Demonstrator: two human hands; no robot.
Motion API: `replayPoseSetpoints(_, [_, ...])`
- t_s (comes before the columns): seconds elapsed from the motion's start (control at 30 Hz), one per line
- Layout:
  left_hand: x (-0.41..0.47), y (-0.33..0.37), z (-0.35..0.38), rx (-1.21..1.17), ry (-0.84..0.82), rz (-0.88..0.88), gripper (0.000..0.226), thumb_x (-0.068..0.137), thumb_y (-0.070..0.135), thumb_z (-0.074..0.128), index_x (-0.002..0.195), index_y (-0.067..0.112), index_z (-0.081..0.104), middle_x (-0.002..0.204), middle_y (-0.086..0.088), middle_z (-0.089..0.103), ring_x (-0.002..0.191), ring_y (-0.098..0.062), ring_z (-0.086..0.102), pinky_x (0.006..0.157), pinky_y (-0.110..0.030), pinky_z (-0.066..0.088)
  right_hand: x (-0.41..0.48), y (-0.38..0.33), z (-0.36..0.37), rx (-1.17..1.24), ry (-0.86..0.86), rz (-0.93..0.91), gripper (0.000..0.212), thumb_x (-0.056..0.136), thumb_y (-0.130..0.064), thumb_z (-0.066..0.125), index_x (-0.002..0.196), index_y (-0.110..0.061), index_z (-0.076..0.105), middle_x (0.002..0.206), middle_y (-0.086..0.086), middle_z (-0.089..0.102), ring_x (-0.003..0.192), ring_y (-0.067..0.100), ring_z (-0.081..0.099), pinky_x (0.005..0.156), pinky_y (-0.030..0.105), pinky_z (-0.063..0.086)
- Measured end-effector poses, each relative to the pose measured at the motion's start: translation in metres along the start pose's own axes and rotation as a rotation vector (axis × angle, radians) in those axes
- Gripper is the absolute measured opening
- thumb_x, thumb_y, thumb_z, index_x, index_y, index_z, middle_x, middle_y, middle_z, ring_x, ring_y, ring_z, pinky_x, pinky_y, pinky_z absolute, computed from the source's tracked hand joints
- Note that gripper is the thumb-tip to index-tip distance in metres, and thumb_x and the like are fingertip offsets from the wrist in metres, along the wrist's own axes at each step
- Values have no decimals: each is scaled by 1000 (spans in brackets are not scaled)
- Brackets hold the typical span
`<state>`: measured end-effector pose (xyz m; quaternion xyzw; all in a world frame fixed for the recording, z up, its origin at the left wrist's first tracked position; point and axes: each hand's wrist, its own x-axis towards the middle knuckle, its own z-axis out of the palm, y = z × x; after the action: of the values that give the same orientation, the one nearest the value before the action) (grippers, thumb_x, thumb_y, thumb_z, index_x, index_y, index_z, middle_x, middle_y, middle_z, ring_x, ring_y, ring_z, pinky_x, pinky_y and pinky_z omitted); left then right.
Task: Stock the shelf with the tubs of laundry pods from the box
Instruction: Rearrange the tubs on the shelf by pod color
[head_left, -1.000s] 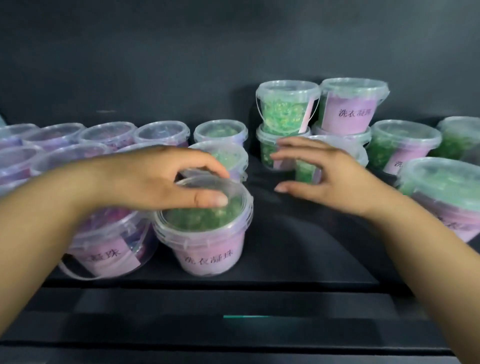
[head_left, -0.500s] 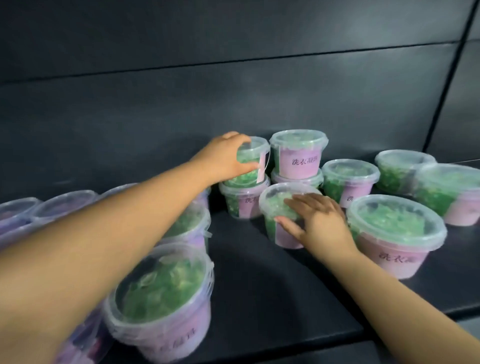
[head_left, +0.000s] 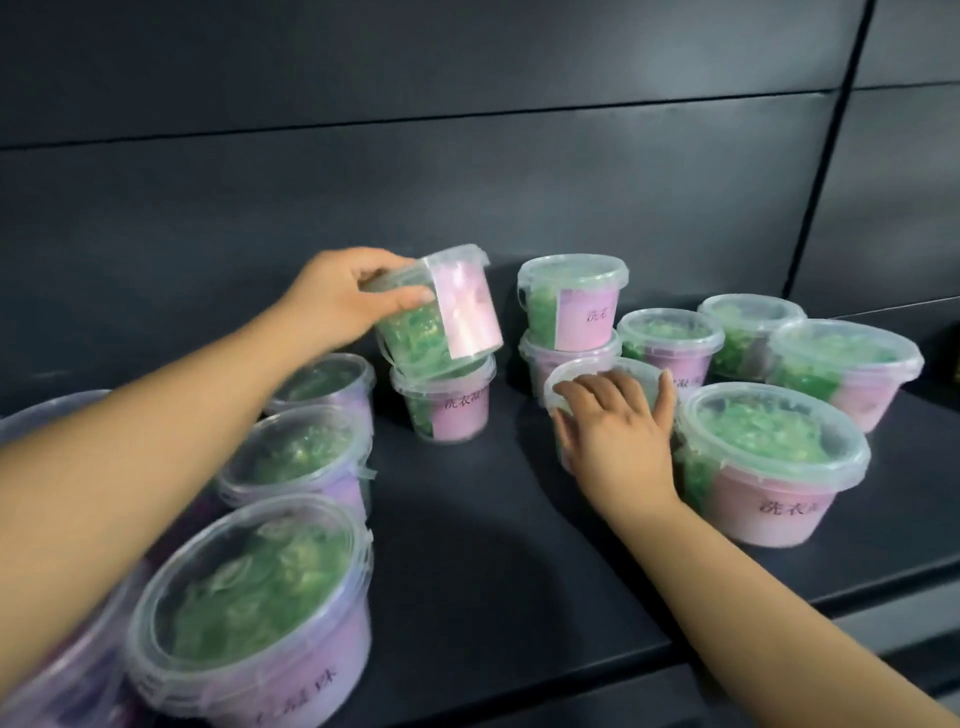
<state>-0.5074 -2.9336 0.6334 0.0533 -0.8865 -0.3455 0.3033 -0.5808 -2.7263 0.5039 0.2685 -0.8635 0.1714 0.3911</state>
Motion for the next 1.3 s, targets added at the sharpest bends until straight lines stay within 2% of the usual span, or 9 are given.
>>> replayPoseSetpoints(0.1, [-35,17,-11,-196,-201,16,33,73,0,69,84,31,68,59,28,64,58,14,58,60,-2,45,8,3,-10,471,120,-32,38,81,-37,48,103,-13,67,106,-3,65,104,11,60,106,32,29])
replayPoseSetpoints(0.17, [-56,23,-8,-191,-352,7,45,63,3,71,98,29,63,61,28,65,62,14,59,62,-2,45,12,-3,-34,1003,-60,27,36,79,-43,52,111,-29,57,116,-20,53,109,-16,46,100,7,29])
replayPoseSetpoints(0.33, [-76,18,6,-304,-557,-86,44,52,12,67,93,26,71,79,26,69,81,14,62,71,-3,46,9,-4,-48,1573,-627,105,44,55,-61,76,91,-36,73,105,-13,68,101,5,60,86,21,47])
replayPoseSetpoints(0.43, [-74,14,10,-115,-721,-16,41,53,23,70,91,39,68,105,33,58,98,26,49,83,4,35,-1,-3,-48,1531,-615,64,28,51,-49,82,75,-34,76,83,-18,72,83,-5,64,76,10,48])
replayPoseSetpoints(0.57, [-62,15,-1,170,-883,5,43,49,51,75,87,65,60,114,45,45,106,33,36,96,1,28,-8,-6,-55,1308,-426,4,33,61,-20,77,93,-13,71,81,-19,68,78,-12,61,77,4,44])
replayPoseSetpoints(0.73, [-33,6,13,384,-553,-18,30,82,42,63,111,33,66,125,16,58,114,1,50,97,-17,34,-17,-17,-52,901,-345,-122,34,65,-30,78,92,-11,74,101,-5,59,97,-6,53,90,-3,29])
replayPoseSetpoints(0.93, [-7,-26,47,798,-608,-12,50,91,44,48,138,26,40,146,0,40,132,-23,37,103,-28,30,-30,-11,-59,503,-339,-222,48,70,-50,55,98,-14,73,102,8,71,97,28,66,91,44,50])
replayPoseSetpoints(1.1, [1,-40,36,736,-538,-10,28,86,40,59,98,15,61,115,-1,61,108,-21,53,84,-27,37,-37,-2,-70,457,-249,-207,45,68,-49,54,88,-14,75,89,6,73,82,28,69,85,39,50])
replayPoseSetpoints(1.3, [0,-53,26,691,-468,-13,19,81,33,67,73,22,54,100,-1,63,102,-21,56,86,-32,41,-28,7,-69,763,-455,-79,51,63,-39,78,109,-20,66,114,2,63,110,6,56,97,11,37])
